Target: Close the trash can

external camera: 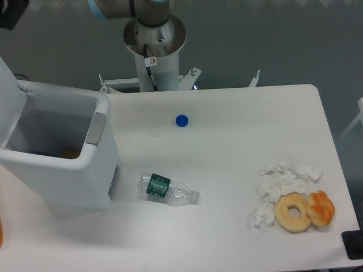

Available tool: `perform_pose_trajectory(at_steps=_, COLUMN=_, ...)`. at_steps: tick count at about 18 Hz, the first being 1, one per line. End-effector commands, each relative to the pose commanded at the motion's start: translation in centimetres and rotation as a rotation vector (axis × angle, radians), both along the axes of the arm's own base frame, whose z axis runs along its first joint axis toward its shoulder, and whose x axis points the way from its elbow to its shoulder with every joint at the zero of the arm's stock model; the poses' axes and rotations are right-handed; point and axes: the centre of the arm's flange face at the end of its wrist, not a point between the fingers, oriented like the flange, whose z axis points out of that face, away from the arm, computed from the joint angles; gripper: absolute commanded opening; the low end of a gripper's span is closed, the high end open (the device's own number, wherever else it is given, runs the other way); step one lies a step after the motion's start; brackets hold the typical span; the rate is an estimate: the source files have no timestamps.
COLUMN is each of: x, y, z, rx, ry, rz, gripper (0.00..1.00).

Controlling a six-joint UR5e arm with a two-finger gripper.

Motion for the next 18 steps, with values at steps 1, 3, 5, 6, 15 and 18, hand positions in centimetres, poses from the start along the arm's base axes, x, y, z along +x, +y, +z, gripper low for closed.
perform_pose_trajectory(at_steps=1, x=0.4, y=0.1, z=0.0, rx=0.003, ry=-0.008, rz=-0.014, gripper=1.0)
perform_pose_trajectory(at_steps=3, x=1.2, y=0.1, z=-0.1, rx=0.005, ry=-0.021, rz=-0.039, gripper=1.0)
perform_pose_trajectory(at_steps=5, x=2.0, y=0.3, z=-0.5, rx=-0.001, ry=-0.029, rz=-0.06, gripper=1.0)
perform_pose_trajectory(at_steps=6, x=2.3, y=0.6, z=-0.7, rx=-0.005, ry=-0.034, rz=-0.072, gripper=1.0)
perform_pose_trajectory(at_steps=15, x=4.3, y=2.7, z=-2.9, rx=-0.046, ry=-0.058, rz=-0.138, gripper=1.0)
perform_pose_trajectory(at_steps=18, x=4.7, y=3.7, z=-4.1, rx=-0.069, ry=-0.07, rz=-0.155, gripper=1.0)
